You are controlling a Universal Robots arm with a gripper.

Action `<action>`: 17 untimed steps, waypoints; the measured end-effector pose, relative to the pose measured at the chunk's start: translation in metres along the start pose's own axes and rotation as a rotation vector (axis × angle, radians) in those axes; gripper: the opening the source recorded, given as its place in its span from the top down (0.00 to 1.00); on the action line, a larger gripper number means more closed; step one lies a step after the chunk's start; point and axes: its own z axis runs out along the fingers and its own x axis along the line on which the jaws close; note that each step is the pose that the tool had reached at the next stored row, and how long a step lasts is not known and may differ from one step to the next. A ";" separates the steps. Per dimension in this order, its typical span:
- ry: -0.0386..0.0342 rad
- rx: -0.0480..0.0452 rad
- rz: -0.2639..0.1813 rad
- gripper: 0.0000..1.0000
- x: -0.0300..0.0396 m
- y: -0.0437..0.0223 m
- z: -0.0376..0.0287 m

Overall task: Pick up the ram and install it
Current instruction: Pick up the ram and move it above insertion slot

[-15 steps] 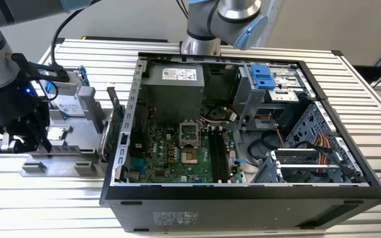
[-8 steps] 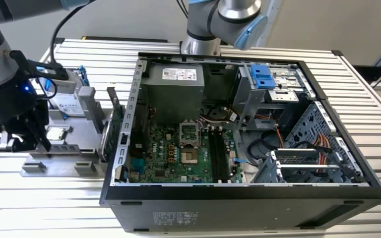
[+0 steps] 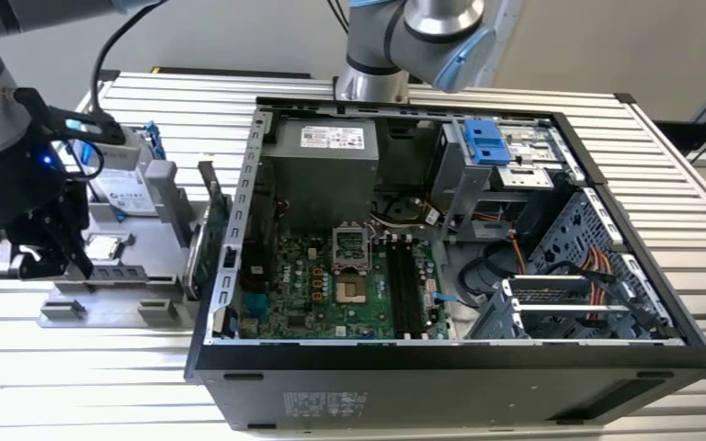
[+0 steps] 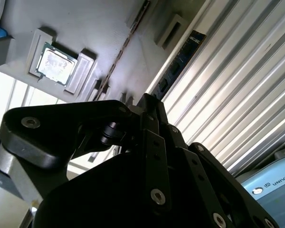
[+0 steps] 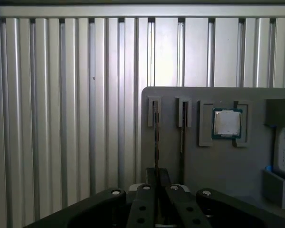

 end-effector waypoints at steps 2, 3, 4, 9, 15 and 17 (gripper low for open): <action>0.0001 -0.0001 0.000 1.00 0.0000 0.0000 -0.0010; 0.0001 -0.0001 0.000 1.00 0.0000 0.0000 -0.0015; 0.0000 0.0000 0.000 1.00 0.0001 0.0000 -0.0020; 0.0000 0.0000 0.000 1.00 0.0001 0.0000 -0.0044; 0.0001 -0.0001 0.000 1.00 0.0002 0.0001 -0.0073; 0.0000 -0.0001 0.000 1.00 0.0002 0.0001 -0.0083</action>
